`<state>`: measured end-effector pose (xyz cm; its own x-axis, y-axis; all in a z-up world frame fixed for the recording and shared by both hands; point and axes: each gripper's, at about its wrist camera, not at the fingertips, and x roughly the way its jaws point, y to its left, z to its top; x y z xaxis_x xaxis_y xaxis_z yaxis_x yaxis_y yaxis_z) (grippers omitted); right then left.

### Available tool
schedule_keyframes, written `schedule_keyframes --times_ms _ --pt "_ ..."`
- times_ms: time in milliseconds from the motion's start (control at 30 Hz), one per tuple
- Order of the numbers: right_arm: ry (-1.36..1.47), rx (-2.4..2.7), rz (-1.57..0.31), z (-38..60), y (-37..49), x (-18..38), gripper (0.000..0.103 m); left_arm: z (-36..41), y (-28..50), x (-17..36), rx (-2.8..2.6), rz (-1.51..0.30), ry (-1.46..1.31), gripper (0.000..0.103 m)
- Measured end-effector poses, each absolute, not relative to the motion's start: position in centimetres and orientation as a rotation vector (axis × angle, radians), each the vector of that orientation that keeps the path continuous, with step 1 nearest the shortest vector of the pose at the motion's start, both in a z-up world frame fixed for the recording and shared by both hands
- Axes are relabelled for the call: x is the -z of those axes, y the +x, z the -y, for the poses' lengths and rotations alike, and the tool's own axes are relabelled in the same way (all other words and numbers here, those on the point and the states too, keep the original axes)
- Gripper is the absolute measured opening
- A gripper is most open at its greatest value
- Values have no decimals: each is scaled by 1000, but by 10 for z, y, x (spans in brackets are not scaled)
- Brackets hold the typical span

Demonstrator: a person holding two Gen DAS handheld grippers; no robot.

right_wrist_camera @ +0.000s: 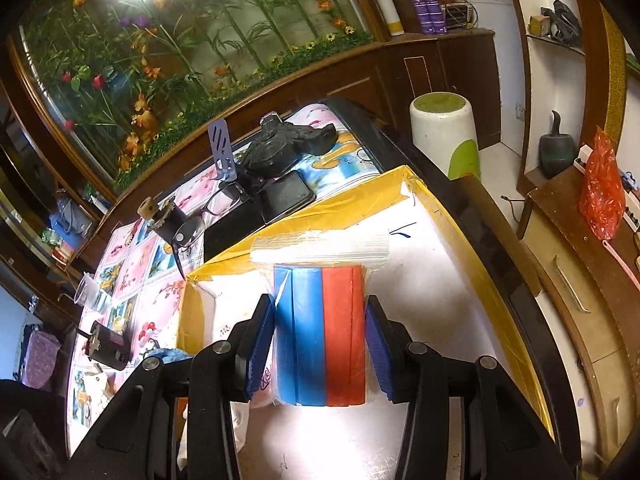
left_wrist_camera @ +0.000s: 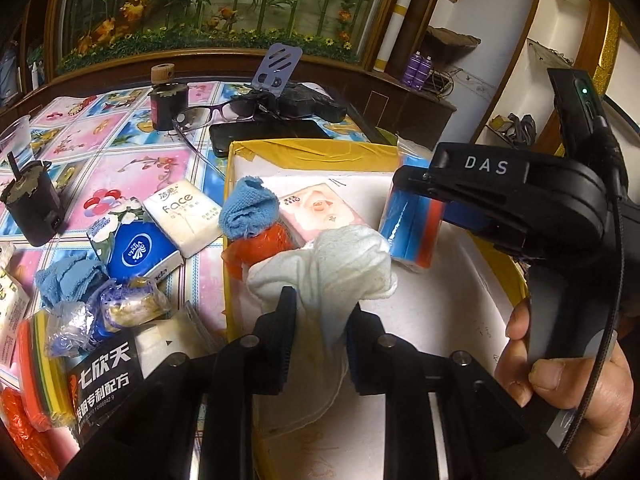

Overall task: Organize soft objects
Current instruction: 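Lower the sponge bag into the box with the right tool while the left tool drops the white cloth in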

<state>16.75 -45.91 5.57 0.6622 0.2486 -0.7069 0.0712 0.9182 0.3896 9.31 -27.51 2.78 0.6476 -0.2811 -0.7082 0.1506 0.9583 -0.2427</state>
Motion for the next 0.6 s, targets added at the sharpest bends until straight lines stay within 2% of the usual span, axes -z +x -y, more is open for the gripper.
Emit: schedule_keyframes --times_ms 67,167,200,267,433,600 --pt "404 -96 -847 460 168 -55 48 275 92 -29 247 -823 -168 38" --pt "403 -97 -837 459 167 -57 54 276 90 -31 245 -801 -157 46" --pt "402 -97 -832 459 167 -58 60 276 90 -32 245 -797 -153 47" --pt "392 -96 -814 458 165 -61 63 276 89 -33 245 -789 -153 51" --pt "411 -107 -778 461 159 -67 65 273 88 -35 243 -777 -162 53" --pt "426 -149 -719 461 148 -77 67 274 76 -46 260 -701 -159 65"
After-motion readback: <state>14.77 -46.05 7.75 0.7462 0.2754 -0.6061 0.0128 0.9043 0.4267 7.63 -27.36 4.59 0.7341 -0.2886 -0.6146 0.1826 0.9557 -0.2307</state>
